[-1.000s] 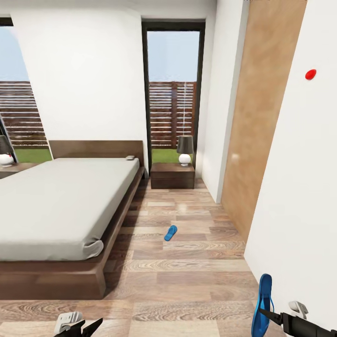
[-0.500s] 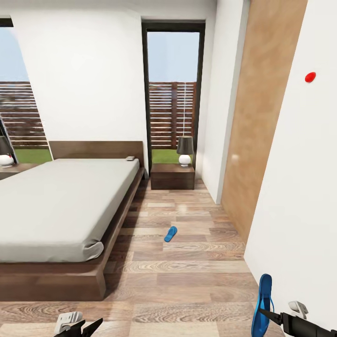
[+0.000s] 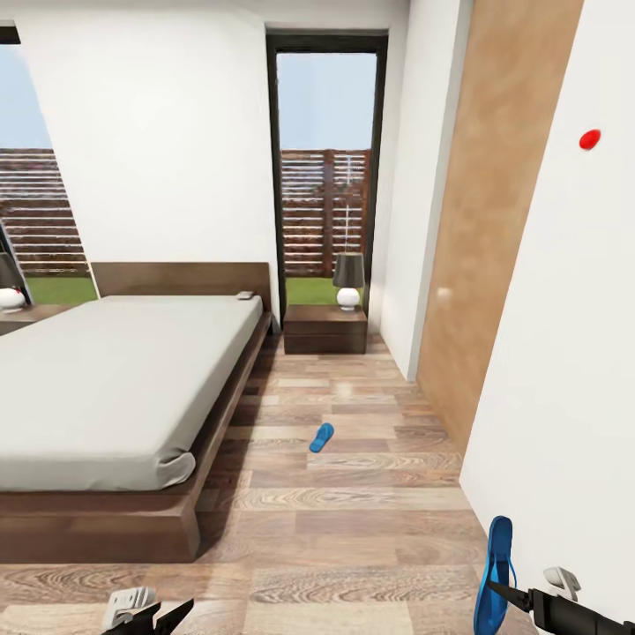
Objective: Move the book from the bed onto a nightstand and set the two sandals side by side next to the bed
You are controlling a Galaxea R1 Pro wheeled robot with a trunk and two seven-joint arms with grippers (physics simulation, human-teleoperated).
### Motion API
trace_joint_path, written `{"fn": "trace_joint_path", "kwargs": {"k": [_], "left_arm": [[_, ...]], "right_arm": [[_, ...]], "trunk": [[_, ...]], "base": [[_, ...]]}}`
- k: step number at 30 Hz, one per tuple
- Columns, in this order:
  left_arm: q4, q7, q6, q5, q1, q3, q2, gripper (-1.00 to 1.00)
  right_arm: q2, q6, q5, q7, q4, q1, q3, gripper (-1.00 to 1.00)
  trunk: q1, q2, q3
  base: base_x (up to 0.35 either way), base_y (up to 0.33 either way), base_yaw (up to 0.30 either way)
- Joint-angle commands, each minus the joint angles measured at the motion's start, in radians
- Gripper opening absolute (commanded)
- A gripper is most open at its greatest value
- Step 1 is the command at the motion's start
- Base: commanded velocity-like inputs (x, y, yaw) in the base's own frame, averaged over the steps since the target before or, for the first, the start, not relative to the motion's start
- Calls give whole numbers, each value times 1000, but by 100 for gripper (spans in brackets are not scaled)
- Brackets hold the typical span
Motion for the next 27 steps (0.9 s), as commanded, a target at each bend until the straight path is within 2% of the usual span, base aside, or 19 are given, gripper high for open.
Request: {"fn": "trace_joint_path", "kwargs": {"k": [1,27], "left_arm": [[-1,-1,9,8,0,0,0,100],[-1,-1,9,8,0,0,0,100]], "right_arm": [[1,11,6,6,-1,-1,-9,-100],[1,11,6,6,-1,-1,-9,-100]], "trunk": [[0,0,-2],[0,0,-44]], "base": [[0,0,0],[0,0,0]]}}
